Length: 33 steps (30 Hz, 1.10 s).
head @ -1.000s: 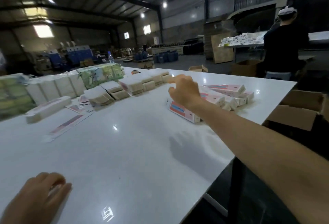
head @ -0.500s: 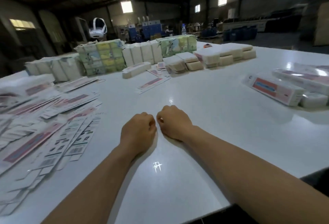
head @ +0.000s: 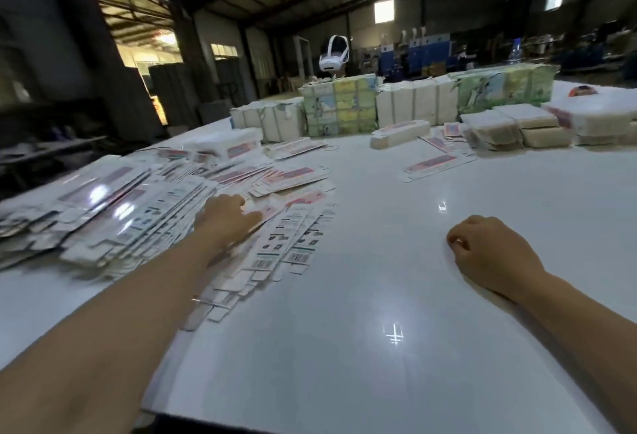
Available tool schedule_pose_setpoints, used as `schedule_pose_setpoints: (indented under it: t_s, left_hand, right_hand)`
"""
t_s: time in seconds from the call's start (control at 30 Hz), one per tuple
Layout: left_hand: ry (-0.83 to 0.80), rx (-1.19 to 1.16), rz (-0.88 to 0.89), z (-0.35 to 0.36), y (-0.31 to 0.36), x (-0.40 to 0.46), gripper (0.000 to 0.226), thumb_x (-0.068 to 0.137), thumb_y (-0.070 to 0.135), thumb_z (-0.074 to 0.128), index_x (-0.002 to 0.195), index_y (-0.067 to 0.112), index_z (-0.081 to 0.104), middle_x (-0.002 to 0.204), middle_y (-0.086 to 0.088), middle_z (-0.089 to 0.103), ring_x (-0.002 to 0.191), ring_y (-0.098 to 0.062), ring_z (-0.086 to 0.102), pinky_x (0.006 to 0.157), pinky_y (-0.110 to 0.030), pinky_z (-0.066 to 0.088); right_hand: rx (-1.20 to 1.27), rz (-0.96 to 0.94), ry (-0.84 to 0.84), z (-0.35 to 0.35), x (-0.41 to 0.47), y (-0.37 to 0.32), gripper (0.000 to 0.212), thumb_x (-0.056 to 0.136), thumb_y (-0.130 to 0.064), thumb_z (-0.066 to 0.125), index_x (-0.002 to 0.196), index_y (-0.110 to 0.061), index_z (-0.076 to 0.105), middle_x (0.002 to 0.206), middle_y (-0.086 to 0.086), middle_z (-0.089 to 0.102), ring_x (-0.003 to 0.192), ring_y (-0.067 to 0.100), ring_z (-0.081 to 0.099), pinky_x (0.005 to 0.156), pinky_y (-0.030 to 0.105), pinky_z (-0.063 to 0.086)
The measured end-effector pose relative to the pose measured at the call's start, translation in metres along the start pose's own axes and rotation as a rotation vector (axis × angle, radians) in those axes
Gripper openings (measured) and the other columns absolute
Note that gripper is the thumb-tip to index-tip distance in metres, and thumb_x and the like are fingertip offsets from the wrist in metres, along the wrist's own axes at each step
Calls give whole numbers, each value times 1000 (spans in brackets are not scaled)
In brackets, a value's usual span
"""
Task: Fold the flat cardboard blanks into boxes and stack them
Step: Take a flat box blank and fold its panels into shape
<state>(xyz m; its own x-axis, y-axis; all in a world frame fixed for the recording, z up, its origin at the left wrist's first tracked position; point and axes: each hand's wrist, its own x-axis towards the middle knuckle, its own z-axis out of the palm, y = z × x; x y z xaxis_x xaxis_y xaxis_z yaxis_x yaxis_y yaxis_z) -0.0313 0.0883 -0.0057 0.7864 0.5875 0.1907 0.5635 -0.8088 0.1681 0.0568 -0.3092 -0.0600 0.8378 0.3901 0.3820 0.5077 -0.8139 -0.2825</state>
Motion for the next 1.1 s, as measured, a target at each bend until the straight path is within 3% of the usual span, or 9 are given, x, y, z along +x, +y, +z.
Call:
schedule_pose_setpoints:
  t_s: [0.13, 0.27, 0.43, 0.53, 0.67, 0.8, 0.9, 1.0, 1.1]
  left_hand:
    - [-159, -14, -30, 23, -42, -7, 84, 80, 76, 39, 134, 13, 45, 135, -12, 50, 116, -31, 49, 98, -41, 42]
    - [-60, -60, -22, 29, -43, -13, 78, 82, 75, 37, 139, 21, 41, 134, -8, 52, 112, -28, 53, 92, -40, 45]
    - [58, 35, -22, 24, -34, -22, 62, 83, 70, 42, 116, 19, 53, 110, -7, 60, 93, -27, 56, 79, -38, 49]
    - [194, 134, 92, 9, -13, -25, 63, 85, 67, 43, 123, 17, 49, 114, -5, 56, 97, -23, 51, 79, -38, 48]
    - [226, -31, 427, -7, 62, -38, 73, 84, 62, 53, 138, 15, 40, 130, -6, 52, 111, -25, 49, 90, -40, 45]
    - [141, -111, 728, 7, 157, -83, 76, 82, 62, 53, 142, 18, 38, 137, -4, 49, 116, -22, 47, 95, -37, 43]
    - [94, -113, 799, 31, 198, -113, 72, 85, 61, 52, 143, 22, 35, 140, 0, 46, 120, -19, 46, 99, -36, 40]
    - [26, -186, 779, 47, 205, -123, 68, 86, 59, 50, 143, 24, 34, 140, 3, 46, 118, -16, 46, 97, -34, 41]
    - [7, -227, 792, 53, 199, -121, 70, 86, 58, 50, 144, 22, 33, 141, 2, 44, 120, -16, 45, 97, -34, 40]
  right_hand:
    - [3, -8, 2, 0, 3, 1, 24, 92, -17, 47, 94, -19, 71, 101, 1, 62, 92, 22, 51, 72, 32, 42]
    - [-18, -7, 9, 2, 6, -1, 23, 91, -16, 49, 92, -19, 72, 101, 2, 63, 90, 23, 52, 70, 32, 41]
    - [3, 5, 1, 1, 3, -2, 24, 91, -15, 48, 95, -18, 72, 104, 3, 63, 94, 24, 51, 75, 33, 42]
    - [22, 20, 2, 0, 1, -5, 25, 91, -15, 47, 98, -18, 71, 109, 3, 62, 100, 25, 51, 79, 34, 43]
    - [58, 36, -39, 2, 5, -8, 27, 93, -18, 48, 111, -17, 68, 117, 5, 61, 108, 25, 51, 87, 31, 40]
    - [693, 380, 204, -13, 7, -1, 31, 94, -10, 43, 117, -9, 65, 114, 9, 65, 105, 25, 59, 96, 35, 45]
    - [1226, 658, 270, -32, 7, 13, 19, 94, -14, 46, 96, -8, 64, 102, 12, 66, 84, 26, 64, 78, 44, 55]
    - [1401, 733, 225, -41, 6, 20, 15, 88, -5, 53, 78, -15, 59, 88, 12, 63, 76, 26, 66, 64, 37, 56]
    - [1457, 742, 146, -42, 4, 19, 24, 79, 15, 44, 73, -5, 56, 67, 13, 58, 52, 23, 64, 42, 24, 50]
